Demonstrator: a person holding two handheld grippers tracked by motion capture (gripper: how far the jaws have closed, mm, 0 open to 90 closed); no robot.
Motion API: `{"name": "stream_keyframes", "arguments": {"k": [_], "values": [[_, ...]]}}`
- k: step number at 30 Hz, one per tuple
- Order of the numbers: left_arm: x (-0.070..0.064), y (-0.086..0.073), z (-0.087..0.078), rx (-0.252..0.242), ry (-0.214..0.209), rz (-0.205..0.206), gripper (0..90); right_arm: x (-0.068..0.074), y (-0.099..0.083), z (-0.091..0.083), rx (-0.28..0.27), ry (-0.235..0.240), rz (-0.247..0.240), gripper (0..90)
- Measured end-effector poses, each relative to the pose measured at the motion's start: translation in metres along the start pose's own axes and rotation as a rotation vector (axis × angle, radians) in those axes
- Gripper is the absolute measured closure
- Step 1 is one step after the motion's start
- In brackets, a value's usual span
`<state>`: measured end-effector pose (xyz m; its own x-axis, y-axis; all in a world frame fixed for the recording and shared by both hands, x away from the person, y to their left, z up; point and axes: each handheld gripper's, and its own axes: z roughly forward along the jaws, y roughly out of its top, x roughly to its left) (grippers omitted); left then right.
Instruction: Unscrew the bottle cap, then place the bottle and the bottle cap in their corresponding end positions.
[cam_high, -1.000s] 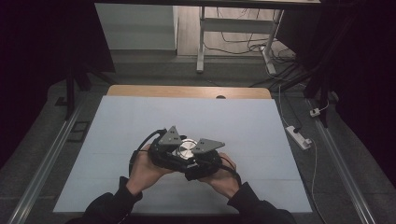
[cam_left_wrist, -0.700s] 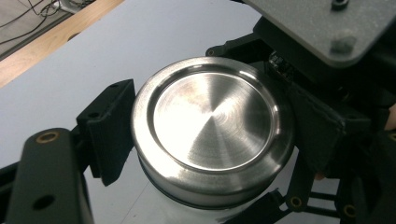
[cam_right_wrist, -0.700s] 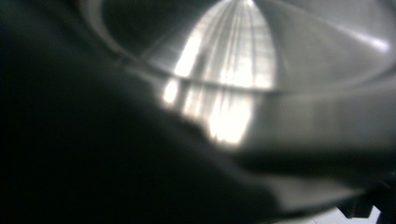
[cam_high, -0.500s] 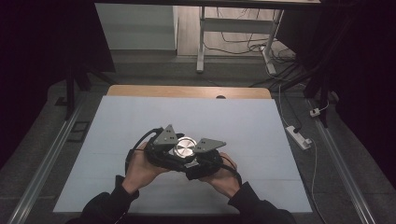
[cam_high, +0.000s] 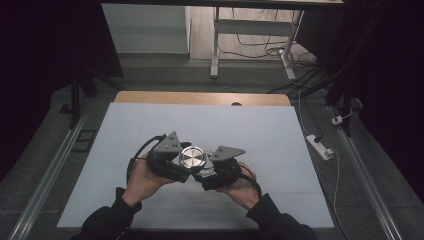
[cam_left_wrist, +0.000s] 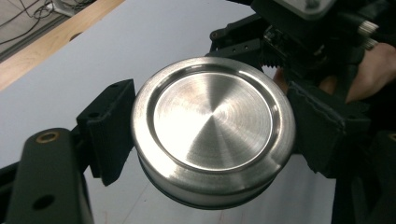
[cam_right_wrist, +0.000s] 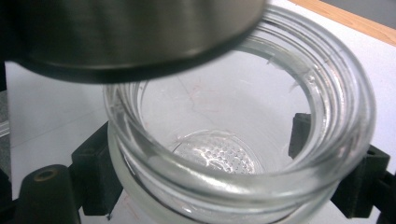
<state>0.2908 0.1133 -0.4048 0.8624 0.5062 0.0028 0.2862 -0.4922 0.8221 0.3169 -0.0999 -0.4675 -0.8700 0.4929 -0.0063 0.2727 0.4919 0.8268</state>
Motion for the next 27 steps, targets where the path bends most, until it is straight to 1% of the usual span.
{"name": "stream_keyframes", "arguments": {"k": [10, 18, 25, 27], "values": [[0.003, -0.011, -0.007, -0.011, -0.029, -0.014, 20.5, -0.012, -0.001, -0.001, 0.006, -0.02, 0.014, 14.8], [0.0, -0.018, -0.009, -0.012, -0.04, -0.003, 20.5, -0.019, -0.001, -0.002, 0.008, -0.033, 0.023, 14.8], [-0.003, -0.025, -0.007, -0.012, -0.053, -0.002, 20.5, -0.025, 0.002, -0.001, 0.006, -0.038, 0.029, 14.8], [-0.004, -0.029, -0.003, -0.012, -0.065, -0.003, 20.5, -0.026, 0.003, 0.0, 0.006, -0.042, 0.031, 14.8]]}}
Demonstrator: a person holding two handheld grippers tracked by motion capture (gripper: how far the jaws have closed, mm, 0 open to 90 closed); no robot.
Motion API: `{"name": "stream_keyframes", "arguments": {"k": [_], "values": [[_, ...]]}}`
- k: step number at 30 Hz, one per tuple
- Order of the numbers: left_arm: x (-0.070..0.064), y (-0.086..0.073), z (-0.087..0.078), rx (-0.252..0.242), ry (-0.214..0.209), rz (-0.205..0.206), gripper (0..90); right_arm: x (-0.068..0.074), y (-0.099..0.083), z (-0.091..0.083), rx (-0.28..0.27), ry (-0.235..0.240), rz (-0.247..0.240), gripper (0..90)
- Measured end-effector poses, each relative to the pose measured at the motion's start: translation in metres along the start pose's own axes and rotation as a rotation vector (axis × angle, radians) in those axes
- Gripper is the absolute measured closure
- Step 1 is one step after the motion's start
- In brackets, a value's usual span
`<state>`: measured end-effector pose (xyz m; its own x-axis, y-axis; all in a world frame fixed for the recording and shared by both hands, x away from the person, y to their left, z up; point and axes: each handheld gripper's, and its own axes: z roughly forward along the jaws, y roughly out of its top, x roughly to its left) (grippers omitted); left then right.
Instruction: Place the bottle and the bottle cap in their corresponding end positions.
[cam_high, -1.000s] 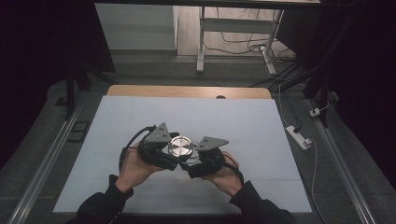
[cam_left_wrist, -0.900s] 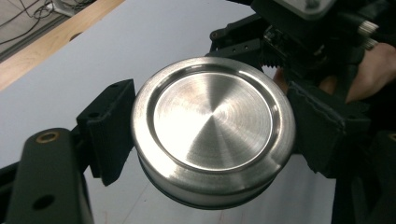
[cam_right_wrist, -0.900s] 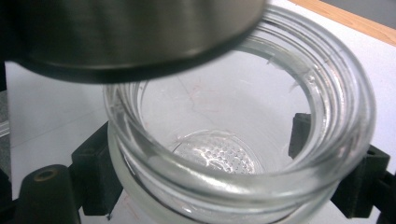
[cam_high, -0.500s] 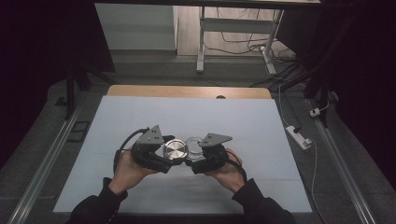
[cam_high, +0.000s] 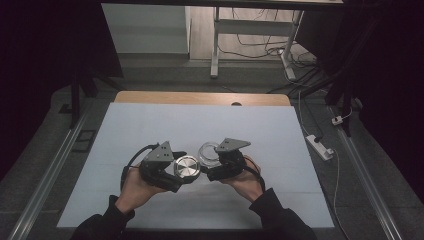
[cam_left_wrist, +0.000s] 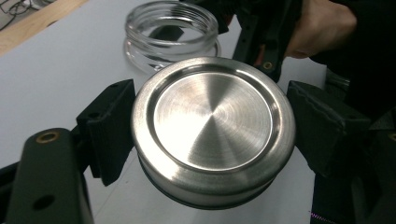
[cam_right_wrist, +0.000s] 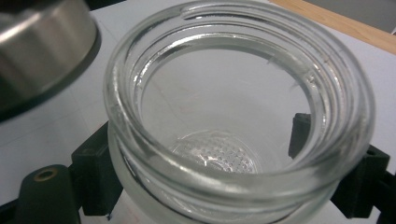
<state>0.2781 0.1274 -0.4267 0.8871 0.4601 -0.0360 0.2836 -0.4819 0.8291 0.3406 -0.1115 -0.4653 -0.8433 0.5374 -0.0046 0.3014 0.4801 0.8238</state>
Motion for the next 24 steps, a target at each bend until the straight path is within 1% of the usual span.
{"name": "stream_keyframes", "arguments": {"k": [10, 15, 17, 24], "values": [[-0.006, -0.01, 0.014, 0.007, -0.025, 0.025, 20.5, -0.008, 0.005, 0.01, 0.005, -0.008, 0.011, 14.8], [-0.008, -0.014, 0.019, 0.01, -0.03, 0.035, 20.5, -0.012, 0.008, 0.015, 0.011, -0.015, 0.017, 14.8], [-0.009, -0.018, 0.024, 0.017, -0.033, 0.047, 20.5, -0.014, 0.009, 0.017, 0.012, -0.02, 0.019, 14.8], [-0.011, -0.025, 0.036, 0.017, -0.036, 0.058, 20.5, -0.023, 0.012, 0.025, 0.016, -0.038, 0.028, 14.8]]}}
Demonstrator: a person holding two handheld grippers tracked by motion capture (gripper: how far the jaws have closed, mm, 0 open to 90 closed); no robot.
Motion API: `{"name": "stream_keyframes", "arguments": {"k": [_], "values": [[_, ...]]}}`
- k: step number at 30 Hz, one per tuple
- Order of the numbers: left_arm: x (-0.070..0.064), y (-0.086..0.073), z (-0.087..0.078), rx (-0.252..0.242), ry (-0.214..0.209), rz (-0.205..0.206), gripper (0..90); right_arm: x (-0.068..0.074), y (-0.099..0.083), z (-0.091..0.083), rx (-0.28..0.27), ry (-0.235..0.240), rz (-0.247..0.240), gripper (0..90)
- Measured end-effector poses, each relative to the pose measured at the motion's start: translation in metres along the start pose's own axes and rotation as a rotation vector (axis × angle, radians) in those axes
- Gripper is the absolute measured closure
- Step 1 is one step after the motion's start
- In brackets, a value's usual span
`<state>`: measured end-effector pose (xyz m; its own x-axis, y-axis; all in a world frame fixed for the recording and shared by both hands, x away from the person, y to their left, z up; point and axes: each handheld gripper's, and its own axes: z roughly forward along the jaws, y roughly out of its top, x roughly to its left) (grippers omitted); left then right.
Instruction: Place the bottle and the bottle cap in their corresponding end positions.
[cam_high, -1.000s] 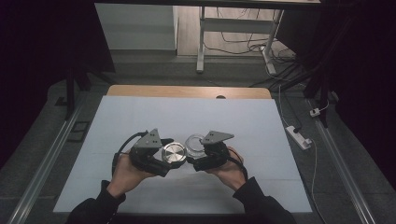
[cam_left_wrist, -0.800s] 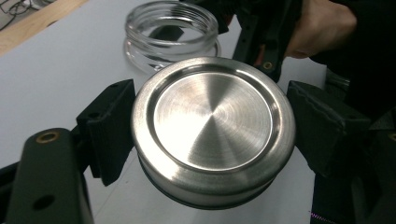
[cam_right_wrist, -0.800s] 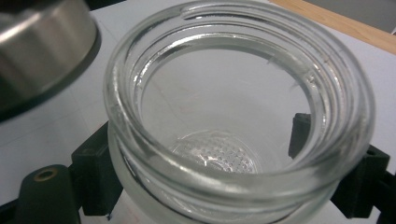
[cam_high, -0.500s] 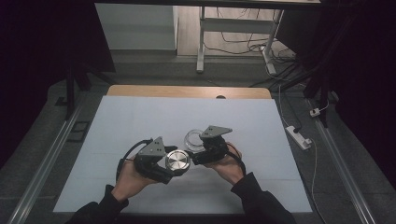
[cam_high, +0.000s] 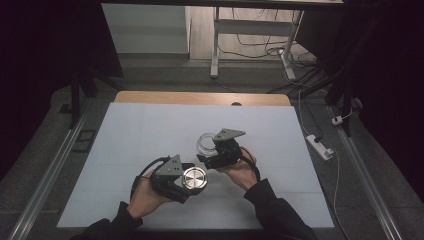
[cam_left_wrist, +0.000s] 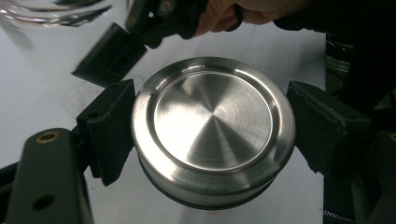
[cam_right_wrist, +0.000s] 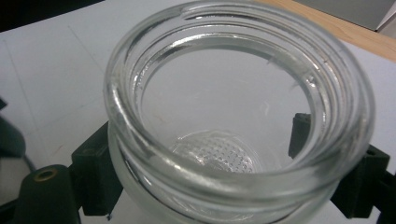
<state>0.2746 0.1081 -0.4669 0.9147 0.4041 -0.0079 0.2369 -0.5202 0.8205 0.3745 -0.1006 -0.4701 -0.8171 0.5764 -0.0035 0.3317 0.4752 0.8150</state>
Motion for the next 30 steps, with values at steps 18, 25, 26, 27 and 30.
{"name": "stream_keyframes", "arguments": {"k": [18, 25, 26, 27, 30], "values": [[0.005, -0.017, 0.033, 0.019, 0.016, 0.003, 20.5, -0.016, 0.007, 0.024, 0.018, -0.038, 0.014, 14.8], [0.007, -0.024, 0.048, 0.059, 0.019, 0.014, 20.4, -0.022, 0.007, 0.034, 0.028, -0.051, 0.021, 14.8], [0.008, -0.025, 0.051, 0.063, 0.018, 0.01, 20.4, -0.023, 0.007, 0.035, 0.026, -0.055, 0.024, 14.8], [0.008, -0.026, 0.052, 0.067, 0.017, 0.008, 20.4, -0.024, 0.008, 0.036, 0.025, -0.055, 0.025, 14.8], [0.01, -0.028, 0.056, 0.078, 0.016, 0.001, 20.4, -0.025, 0.008, 0.038, 0.024, -0.061, 0.024, 14.8]]}}
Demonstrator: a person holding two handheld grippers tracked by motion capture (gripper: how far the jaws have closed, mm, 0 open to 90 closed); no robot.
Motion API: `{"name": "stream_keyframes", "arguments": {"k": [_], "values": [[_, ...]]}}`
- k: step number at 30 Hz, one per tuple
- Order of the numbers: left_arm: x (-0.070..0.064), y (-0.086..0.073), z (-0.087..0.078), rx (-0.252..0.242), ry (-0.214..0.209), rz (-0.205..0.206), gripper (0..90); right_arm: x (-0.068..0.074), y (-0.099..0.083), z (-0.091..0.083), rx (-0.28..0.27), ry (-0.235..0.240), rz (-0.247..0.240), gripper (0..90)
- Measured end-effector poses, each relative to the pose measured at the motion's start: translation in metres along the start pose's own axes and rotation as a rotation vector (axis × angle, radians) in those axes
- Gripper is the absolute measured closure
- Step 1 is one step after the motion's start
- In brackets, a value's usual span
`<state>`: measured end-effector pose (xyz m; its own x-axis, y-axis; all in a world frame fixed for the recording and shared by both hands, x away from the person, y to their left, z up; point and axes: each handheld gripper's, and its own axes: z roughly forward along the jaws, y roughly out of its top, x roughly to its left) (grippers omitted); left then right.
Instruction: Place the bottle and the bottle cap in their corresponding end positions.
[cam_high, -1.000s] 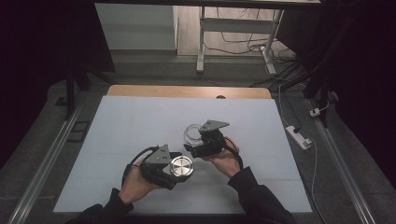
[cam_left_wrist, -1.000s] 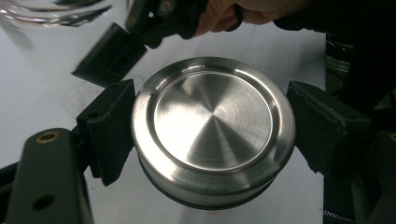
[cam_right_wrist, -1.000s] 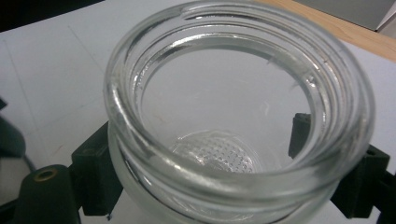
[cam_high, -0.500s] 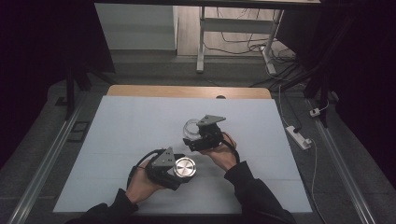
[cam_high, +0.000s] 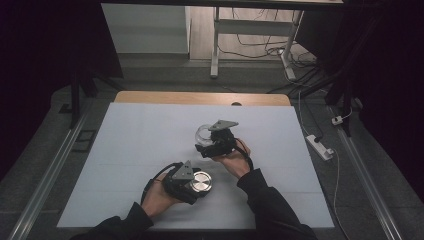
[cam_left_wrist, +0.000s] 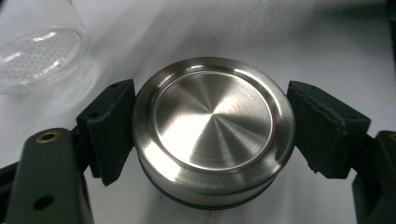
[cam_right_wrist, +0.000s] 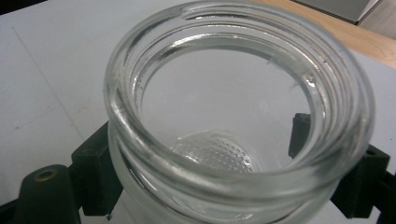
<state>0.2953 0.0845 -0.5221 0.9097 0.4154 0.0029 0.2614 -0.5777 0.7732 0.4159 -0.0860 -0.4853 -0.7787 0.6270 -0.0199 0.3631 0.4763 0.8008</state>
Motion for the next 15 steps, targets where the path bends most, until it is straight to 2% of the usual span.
{"name": "stream_keyframes", "arguments": {"k": [15], "values": [[0.005, -0.004, 0.016, 0.06, -0.008, -0.018, 20.4, -0.009, 0.002, 0.024, 0.02, -0.03, 0.011, 14.8]]}}
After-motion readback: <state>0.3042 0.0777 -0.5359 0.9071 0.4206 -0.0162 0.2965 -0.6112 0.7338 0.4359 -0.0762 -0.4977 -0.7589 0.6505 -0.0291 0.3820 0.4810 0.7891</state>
